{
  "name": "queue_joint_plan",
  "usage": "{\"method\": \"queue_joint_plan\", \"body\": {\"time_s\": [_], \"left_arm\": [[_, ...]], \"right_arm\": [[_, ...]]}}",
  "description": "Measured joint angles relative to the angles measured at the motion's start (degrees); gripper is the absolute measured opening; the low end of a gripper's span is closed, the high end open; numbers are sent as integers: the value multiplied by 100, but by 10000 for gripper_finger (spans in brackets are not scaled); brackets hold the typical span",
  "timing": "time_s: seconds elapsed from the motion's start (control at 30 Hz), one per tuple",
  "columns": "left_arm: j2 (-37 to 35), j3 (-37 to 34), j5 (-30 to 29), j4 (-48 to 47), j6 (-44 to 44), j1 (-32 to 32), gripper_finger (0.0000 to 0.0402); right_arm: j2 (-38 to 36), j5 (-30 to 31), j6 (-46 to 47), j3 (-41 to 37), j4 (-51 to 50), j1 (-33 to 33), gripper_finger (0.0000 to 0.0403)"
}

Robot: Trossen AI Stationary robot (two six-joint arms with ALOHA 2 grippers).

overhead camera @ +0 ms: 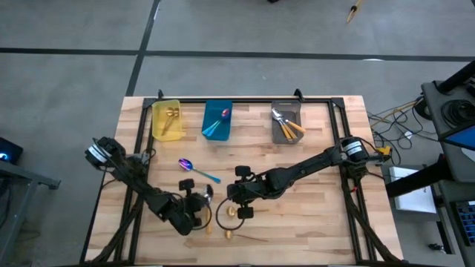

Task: Sort silverware by color (type)
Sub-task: Put the yellow spoon into the black bin

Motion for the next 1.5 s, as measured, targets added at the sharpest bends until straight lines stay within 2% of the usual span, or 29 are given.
{"method": "queue_joint_plan", "body": {"time_s": [0.1, 0.2, 0.37, 0.5, 0.63, 0.73, 0.87, 1.07, 1.3, 1.5], "left_arm": [[5, -13, -533, -89, -313, 97, 0], [3, -13, -810, -199, -749, 230, 0], [-99, -13, -844, -268, -842, 418, 0], [-545, -11, -1190, -869, -859, 406, 0], [-1300, -11, -1680, -1743, -894, 329, 0], [-1956, -11, -2160, -2093, -514, 319, 0], [-2755, -11, -2833, -2103, 462, 320, 0], [-3582, -32, -3303, -2110, 989, 320, 0], [-3975, -45, -3560, -2129, 1598, 320, 0], [-4409, -26, -3657, -2354, 1954, 266, 0]], "right_arm": [[0, 0, -7, 0, 11, -19, 68], [0, -1, 178, 0, 132, -61, 68], [0, -80, 1446, 0, 556, -273, 68], [4, -215, 2144, 137, 598, -431, 68], [4, -352, 2497, 316, 597, -470, 68], [4, -351, 2797, 434, 602, -474, 68], [4, -302, 3347, 532, 597, -525, 68], [169, -195, 3757, 684, 691, -513, 68], [981, -203, 3657, 1800, 243, -424, 68], [1735, -209, 3970, 3307, -1711, -411, 68]]}}
